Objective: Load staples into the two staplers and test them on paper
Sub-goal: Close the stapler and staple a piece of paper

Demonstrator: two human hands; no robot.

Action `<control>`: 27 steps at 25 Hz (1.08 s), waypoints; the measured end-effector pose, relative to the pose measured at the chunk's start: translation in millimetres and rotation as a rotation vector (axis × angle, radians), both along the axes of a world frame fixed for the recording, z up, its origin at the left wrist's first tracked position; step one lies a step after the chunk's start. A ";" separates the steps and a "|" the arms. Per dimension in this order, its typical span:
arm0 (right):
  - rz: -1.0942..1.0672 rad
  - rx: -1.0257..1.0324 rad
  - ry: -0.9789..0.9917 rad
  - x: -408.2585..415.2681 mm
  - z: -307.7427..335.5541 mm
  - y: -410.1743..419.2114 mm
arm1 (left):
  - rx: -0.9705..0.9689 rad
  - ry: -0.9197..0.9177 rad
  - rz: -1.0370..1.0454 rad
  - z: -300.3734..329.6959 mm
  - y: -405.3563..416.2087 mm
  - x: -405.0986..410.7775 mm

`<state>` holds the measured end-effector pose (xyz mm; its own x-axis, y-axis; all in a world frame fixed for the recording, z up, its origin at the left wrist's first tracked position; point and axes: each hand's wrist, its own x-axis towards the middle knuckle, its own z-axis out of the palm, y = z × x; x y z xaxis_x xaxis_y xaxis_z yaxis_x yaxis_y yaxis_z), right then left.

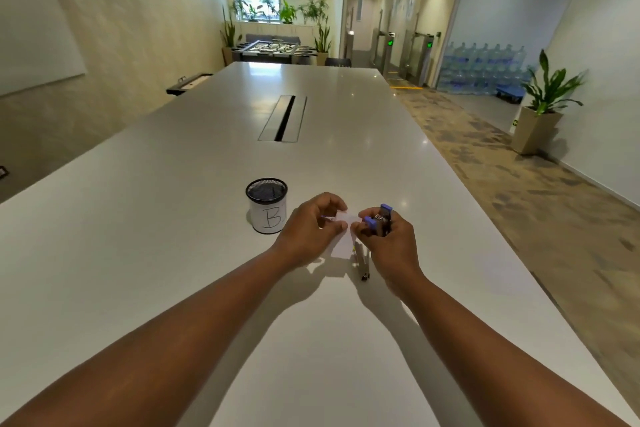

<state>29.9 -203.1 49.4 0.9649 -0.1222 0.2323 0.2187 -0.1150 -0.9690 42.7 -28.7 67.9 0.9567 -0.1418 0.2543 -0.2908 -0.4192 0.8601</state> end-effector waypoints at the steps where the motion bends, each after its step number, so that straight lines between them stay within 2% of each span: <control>1: 0.015 -0.030 -0.020 0.3 0.4 2.3 | 0.041 -0.027 0.014 0.7 3.6 -0.8; 5: 0.065 -0.067 -0.038 1.4 2.6 7.3 | 0.025 -0.017 0.022 3.5 13.6 -1.1; 13: 0.097 0.052 0.071 3.7 5.9 6.6 | -0.051 0.022 0.000 7.0 19.6 0.4; 19: 0.119 0.060 0.096 1.2 7.3 3.2 | -0.053 0.031 -0.003 7.9 17.8 0.5; 27: 0.144 0.043 0.111 -2.7 8.2 0.2 | -0.183 0.120 -0.011 11.6 13.5 -4.9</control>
<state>27.2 -202.9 57.6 0.9926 0.0111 0.1212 0.1216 -0.0484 -0.9914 37.8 -15.2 79.5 0.9804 -0.1141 0.1608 -0.1850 -0.2507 0.9502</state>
